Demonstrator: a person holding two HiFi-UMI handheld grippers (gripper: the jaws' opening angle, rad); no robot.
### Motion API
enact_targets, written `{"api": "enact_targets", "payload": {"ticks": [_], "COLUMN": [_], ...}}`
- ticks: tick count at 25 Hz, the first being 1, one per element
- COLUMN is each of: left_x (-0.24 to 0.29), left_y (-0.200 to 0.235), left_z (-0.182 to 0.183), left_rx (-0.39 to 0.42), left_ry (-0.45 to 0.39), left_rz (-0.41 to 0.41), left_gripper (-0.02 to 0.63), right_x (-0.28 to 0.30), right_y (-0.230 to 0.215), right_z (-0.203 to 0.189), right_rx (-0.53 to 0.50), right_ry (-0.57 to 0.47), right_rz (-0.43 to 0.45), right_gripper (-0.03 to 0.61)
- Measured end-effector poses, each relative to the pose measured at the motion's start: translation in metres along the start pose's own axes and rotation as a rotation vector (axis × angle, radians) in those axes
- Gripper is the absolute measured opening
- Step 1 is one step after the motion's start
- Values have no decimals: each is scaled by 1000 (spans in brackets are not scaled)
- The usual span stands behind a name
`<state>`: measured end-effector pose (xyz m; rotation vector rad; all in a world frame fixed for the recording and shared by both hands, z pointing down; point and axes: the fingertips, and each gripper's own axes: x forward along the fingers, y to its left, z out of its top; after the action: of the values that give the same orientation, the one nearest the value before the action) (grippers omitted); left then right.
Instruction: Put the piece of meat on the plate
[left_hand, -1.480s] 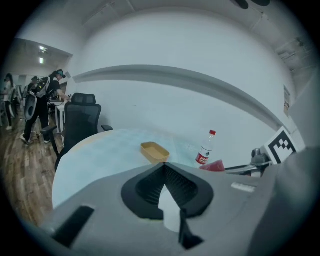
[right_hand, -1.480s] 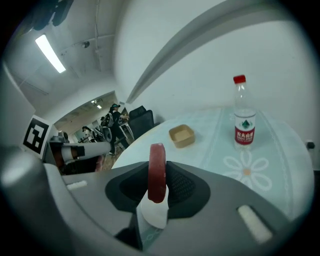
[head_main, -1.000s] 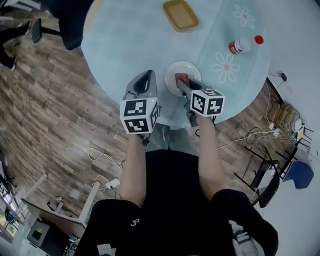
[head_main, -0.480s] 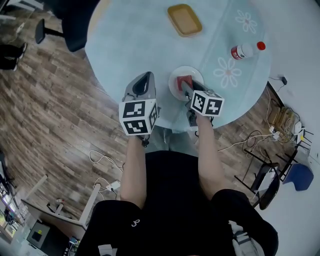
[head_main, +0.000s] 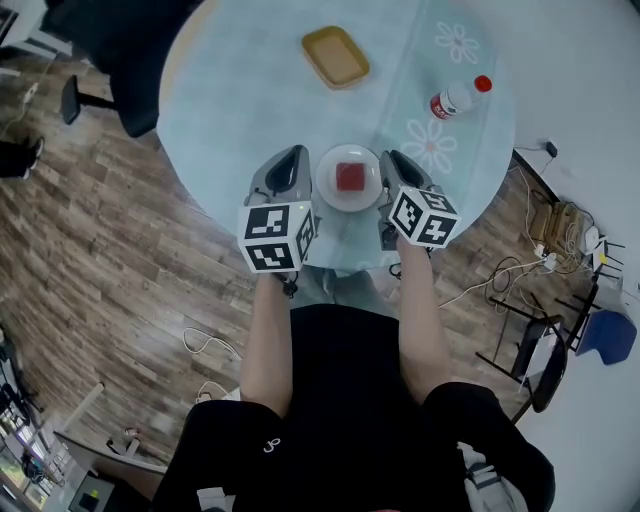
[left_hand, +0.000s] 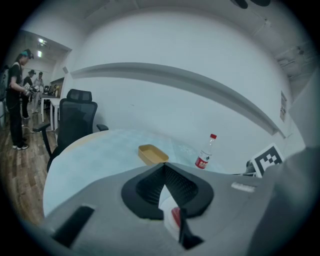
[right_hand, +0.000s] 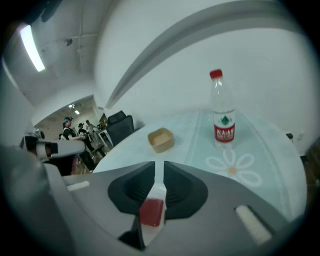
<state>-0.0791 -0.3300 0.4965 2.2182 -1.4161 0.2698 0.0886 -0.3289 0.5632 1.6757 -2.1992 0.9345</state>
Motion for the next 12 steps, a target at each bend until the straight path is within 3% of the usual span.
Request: {"api": "enact_targets", "payload": {"ticks": [3, 8, 12], "left_x": [0, -3, -5], "left_y": [-24, -64, -94], "left_z": [25, 76, 114], "left_rx": [32, 121, 213], "left_ry": [-75, -212, -284], "left_rz": [-44, -85, -85], "left_gripper": [-5, -5, -5], "right_x": [-28, -78, -108], "right_y": [3, 19, 24], "right_z": [50, 120, 162], "right_rx": [-18, -112, -201], "right_ry": [-145, -343, -419], "right_rz": [33, 115, 110], "right_gripper": [5, 5, 5]}}
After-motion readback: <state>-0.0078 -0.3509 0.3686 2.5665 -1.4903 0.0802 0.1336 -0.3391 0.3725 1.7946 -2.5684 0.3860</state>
